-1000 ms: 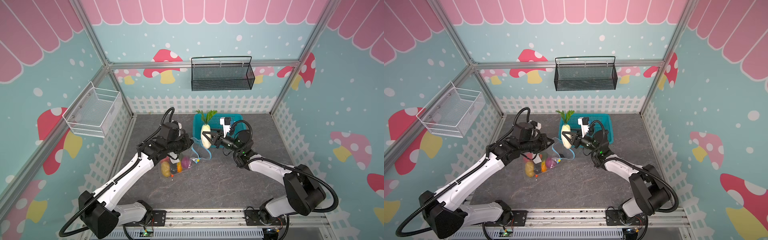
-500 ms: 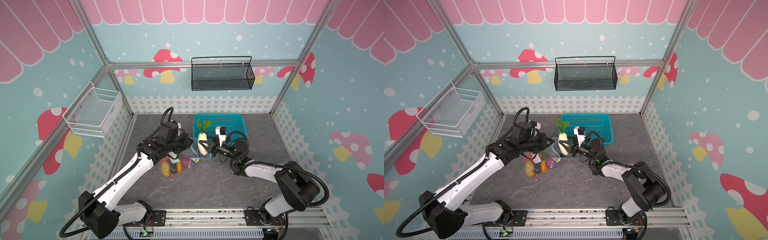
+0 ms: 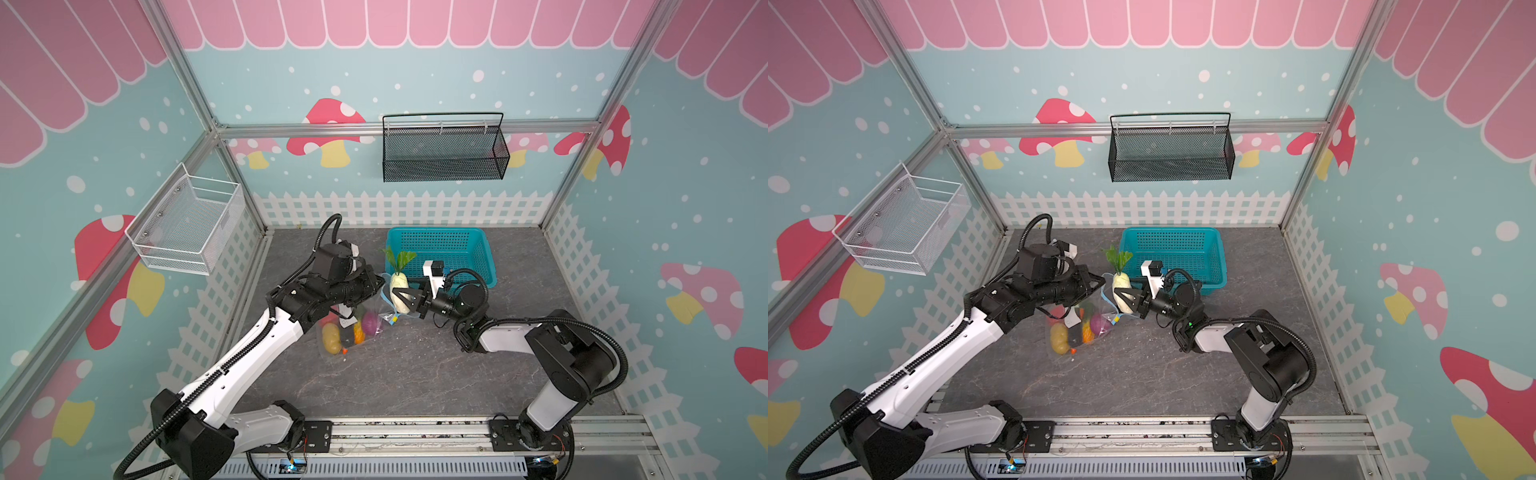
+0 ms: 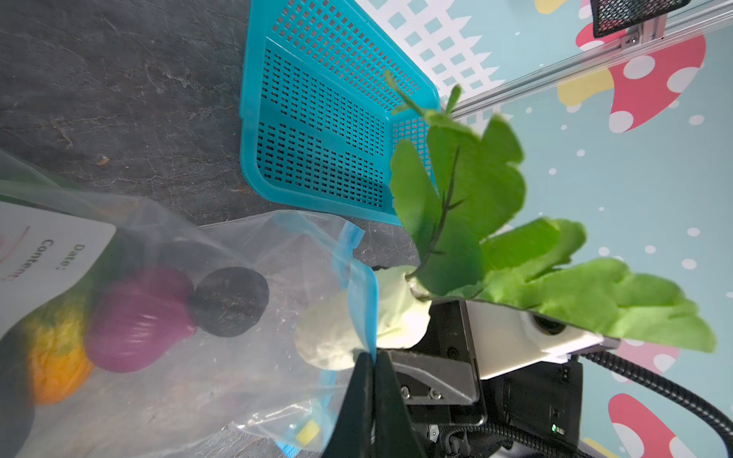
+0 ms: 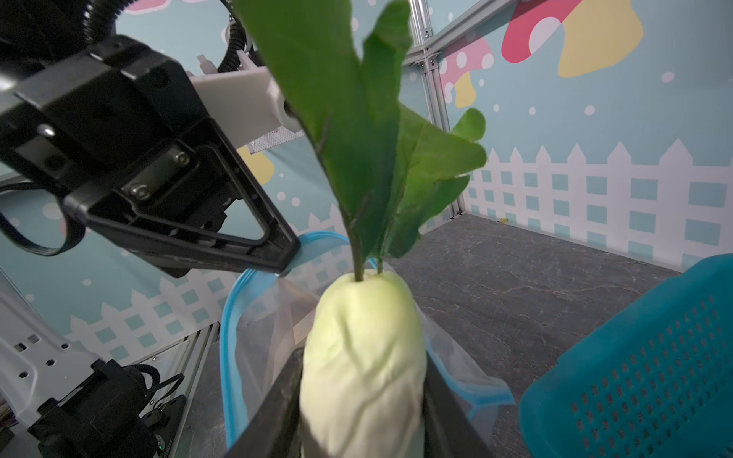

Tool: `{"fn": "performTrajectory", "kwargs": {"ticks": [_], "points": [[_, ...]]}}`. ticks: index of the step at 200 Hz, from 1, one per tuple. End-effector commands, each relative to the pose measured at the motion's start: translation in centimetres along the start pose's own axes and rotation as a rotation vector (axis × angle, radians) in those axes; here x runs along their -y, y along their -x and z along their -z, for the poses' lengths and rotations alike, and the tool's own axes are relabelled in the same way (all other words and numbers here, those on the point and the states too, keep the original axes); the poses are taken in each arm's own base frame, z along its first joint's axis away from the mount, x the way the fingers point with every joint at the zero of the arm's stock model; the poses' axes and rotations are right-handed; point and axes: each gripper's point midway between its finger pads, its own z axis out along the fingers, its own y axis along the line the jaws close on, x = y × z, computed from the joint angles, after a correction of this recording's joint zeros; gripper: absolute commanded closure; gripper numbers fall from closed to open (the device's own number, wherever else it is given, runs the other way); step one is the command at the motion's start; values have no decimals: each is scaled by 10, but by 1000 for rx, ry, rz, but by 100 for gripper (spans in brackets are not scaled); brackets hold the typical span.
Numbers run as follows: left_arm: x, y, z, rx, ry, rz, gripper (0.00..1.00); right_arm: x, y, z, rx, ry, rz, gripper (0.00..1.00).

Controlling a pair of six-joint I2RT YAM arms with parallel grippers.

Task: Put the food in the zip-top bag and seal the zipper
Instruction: 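Lift the white radish and carry it toward the bag opening, then lower the white radish into the bag and open the right gripper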

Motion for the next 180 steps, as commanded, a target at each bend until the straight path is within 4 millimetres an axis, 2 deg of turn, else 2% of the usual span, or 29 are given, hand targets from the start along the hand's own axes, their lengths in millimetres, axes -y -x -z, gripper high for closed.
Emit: {"fn": "performTrajectory", "kwargs": {"ticks": [1,37,87,156,180], "points": [[14,10,12,39,-42,1,100,-17,5,-3,20,81,27,62],[13,10,9,34,-41,2,100,-19,-1,-4,-9,92,10,58],[12,11,10,35,-45,5,100,-23,-8,-16,-51,130,-20,55],[11,12,12,36,-47,7,100,-17,-16,-23,-88,129,-36,43],[10,13,13,41,-46,8,100,-17,-17,-26,-122,129,-21,42]]}}
